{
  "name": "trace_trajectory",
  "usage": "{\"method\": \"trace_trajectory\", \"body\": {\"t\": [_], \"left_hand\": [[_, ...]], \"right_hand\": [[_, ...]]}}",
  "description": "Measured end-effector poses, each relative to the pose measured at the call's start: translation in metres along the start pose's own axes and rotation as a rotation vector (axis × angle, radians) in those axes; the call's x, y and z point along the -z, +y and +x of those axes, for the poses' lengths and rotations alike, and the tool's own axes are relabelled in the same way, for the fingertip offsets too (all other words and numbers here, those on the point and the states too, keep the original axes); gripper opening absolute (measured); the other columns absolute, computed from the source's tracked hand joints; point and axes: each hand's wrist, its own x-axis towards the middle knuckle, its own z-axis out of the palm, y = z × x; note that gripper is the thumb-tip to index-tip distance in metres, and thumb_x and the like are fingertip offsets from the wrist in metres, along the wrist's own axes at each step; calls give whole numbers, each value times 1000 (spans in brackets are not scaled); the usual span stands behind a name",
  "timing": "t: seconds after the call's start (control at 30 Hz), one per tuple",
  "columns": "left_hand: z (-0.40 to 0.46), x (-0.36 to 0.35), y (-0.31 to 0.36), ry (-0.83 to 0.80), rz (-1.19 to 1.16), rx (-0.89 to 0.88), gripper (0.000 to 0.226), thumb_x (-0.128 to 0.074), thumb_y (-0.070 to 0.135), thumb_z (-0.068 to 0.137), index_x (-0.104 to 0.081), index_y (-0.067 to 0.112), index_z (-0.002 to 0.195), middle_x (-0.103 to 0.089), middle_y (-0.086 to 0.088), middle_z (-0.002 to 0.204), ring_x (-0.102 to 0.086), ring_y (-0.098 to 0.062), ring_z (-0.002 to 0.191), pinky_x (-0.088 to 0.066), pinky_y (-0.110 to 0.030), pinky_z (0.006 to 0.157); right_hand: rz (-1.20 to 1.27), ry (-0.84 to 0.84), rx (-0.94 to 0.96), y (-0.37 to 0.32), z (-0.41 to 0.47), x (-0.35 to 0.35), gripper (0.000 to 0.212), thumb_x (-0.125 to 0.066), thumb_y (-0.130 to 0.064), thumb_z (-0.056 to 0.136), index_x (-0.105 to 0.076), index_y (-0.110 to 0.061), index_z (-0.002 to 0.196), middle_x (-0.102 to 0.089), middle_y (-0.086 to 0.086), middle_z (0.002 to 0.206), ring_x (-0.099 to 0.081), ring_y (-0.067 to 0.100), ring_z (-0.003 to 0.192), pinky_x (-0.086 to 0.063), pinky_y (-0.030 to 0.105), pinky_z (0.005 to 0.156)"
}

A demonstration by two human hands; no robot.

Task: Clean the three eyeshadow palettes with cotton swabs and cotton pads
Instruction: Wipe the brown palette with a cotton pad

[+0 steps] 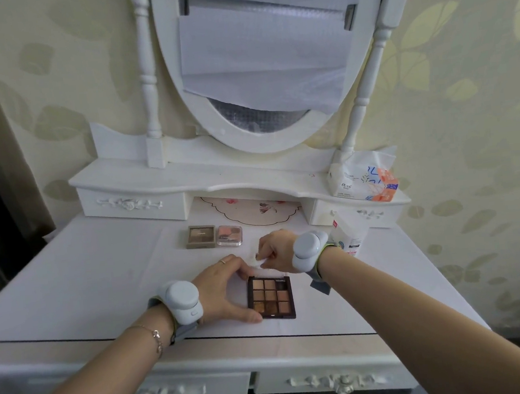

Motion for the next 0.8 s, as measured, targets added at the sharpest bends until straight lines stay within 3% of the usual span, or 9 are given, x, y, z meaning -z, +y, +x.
{"method": "trace_trajectory", "body": {"t": [0.17, 0.27, 0.43, 0.57, 0.7, 0.8], "left_hand": [[1, -1, 0, 8, 1, 8, 63, -67, 69, 36, -40, 42, 87, -46, 21, 101, -46, 6, 95, -30, 0, 78], [0, -1, 0, 11, 5, 7, 76, -67, 79, 25, -40, 43, 86, -45, 23, 101, -46, 6, 95, -29, 0, 78], [0, -1, 1, 15, 7, 12, 62, -65, 69, 36, -39, 43, 86, -46, 22, 102, -46, 6, 95, -28, 1, 78], [1, -3, -1, 22, 5, -7, 63, -65, 69, 37, -40, 42, 87, -50, 13, 104, -49, -4, 99, -31, -2, 80], [2, -3, -2, 29, -6, -11, 64, -66, 69, 36, -40, 42, 88, -49, 13, 104, -50, -5, 99, -32, -3, 81], [2, -3, -2, 28, -22, -20, 78, -68, 77, 28, -41, 39, 90, -50, 11, 106, -50, -5, 101, -31, -1, 81]], "right_hand": [[35, -57, 77, 0, -9, 1, 23, -59, -18, 89, -70, -7, 106, -64, 9, 112, -54, 27, 97, -40, 28, 86], [80, -63, 73, 0, -9, 4, 21, -60, -16, 88, -71, -7, 103, -64, 8, 109, -48, 19, 85, -35, 23, 78], [98, -109, 44, 7, -13, 12, 21, -59, -11, 88, -70, -7, 105, -62, -4, 91, -46, 17, 84, -32, 20, 76], [59, -144, -17, 21, -21, 13, 27, -59, -13, 88, -67, -9, 114, -64, 5, 117, -53, 19, 93, -32, 17, 78], [50, -141, -32, 24, -20, 12, 28, -59, -13, 89, -66, -11, 116, -64, 7, 117, -57, 25, 104, -33, 17, 79], [-7, -87, -20, 25, -20, 9, 29, -55, -13, 91, -64, -12, 119, -64, 9, 117, -55, 24, 98, -30, 16, 77]]}}
